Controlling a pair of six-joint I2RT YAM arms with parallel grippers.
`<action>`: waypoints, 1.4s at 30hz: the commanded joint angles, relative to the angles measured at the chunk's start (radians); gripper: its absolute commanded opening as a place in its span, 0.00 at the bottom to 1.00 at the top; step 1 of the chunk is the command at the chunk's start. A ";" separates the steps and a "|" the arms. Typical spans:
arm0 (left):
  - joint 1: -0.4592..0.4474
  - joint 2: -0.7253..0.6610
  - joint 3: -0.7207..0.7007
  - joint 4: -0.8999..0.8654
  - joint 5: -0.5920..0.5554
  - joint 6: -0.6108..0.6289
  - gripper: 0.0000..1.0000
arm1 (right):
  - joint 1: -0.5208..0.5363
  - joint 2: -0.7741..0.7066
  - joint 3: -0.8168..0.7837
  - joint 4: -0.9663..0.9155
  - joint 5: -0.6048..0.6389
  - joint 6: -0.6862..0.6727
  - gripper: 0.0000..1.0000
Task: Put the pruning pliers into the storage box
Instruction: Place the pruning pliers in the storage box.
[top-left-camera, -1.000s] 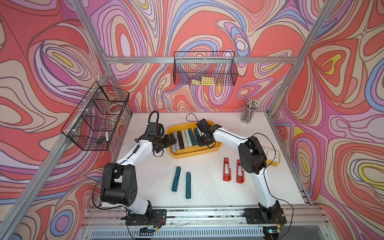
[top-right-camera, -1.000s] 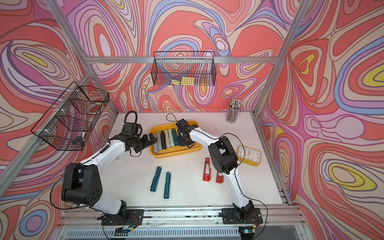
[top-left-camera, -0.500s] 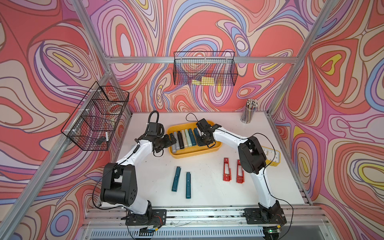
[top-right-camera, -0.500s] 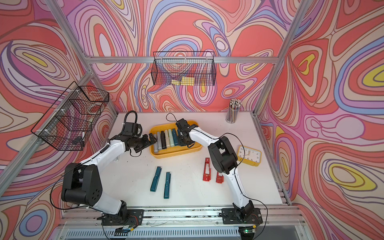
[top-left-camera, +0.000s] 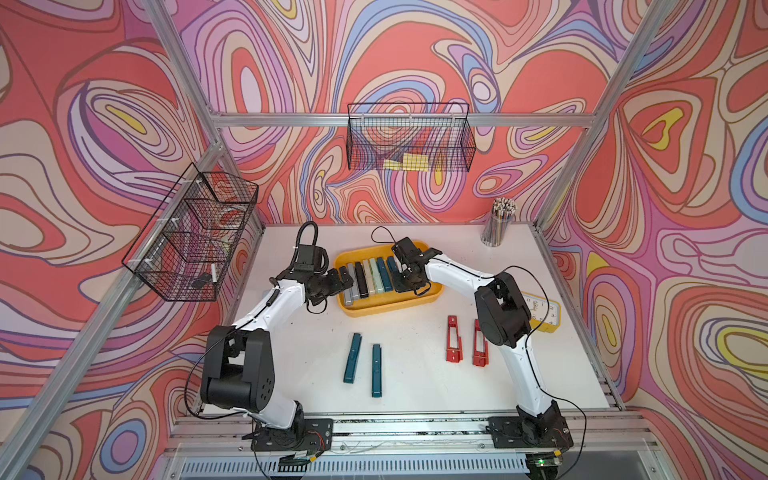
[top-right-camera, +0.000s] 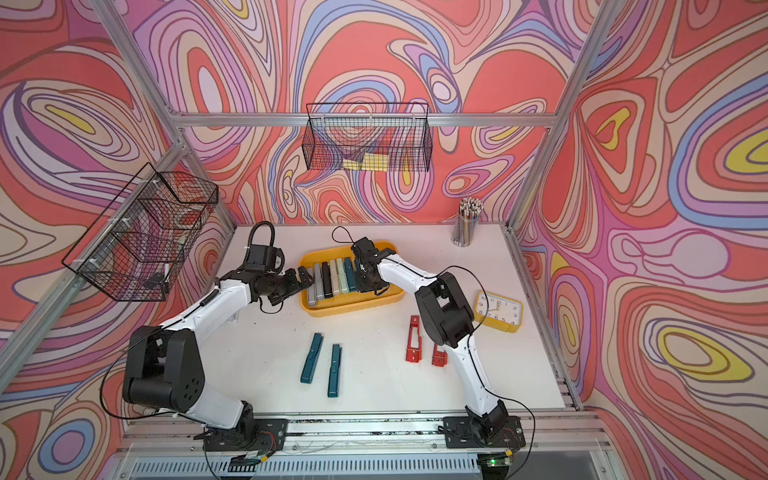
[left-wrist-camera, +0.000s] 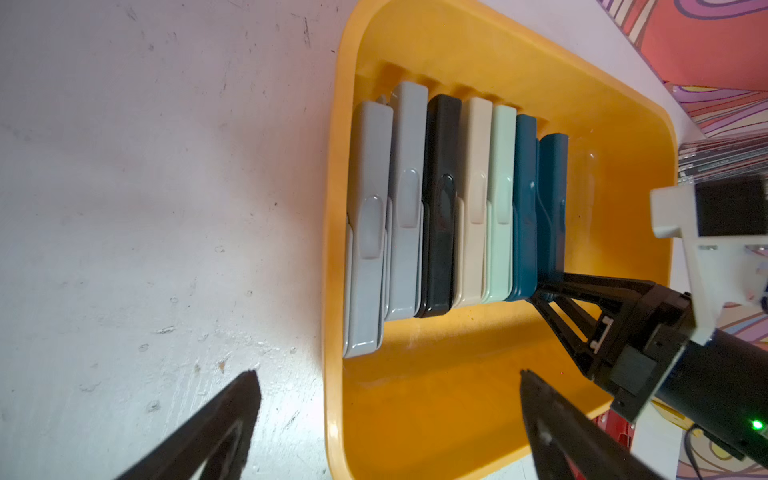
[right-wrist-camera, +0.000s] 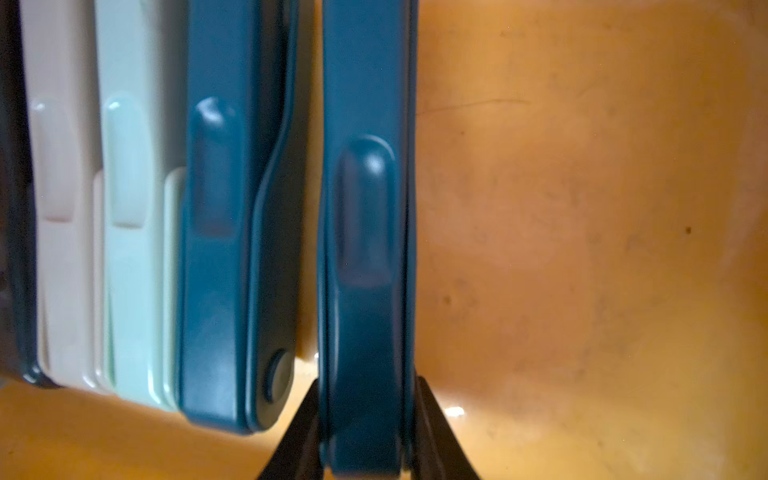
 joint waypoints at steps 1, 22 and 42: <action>0.009 0.007 -0.011 0.010 0.006 -0.001 0.99 | -0.005 0.014 0.025 0.006 -0.010 0.003 0.34; 0.008 0.008 -0.017 0.015 0.006 -0.004 0.99 | -0.004 -0.086 -0.062 0.012 0.001 -0.005 0.46; 0.010 0.015 -0.014 0.015 -0.007 -0.003 0.99 | -0.026 -0.058 0.090 -0.035 0.072 -0.062 0.00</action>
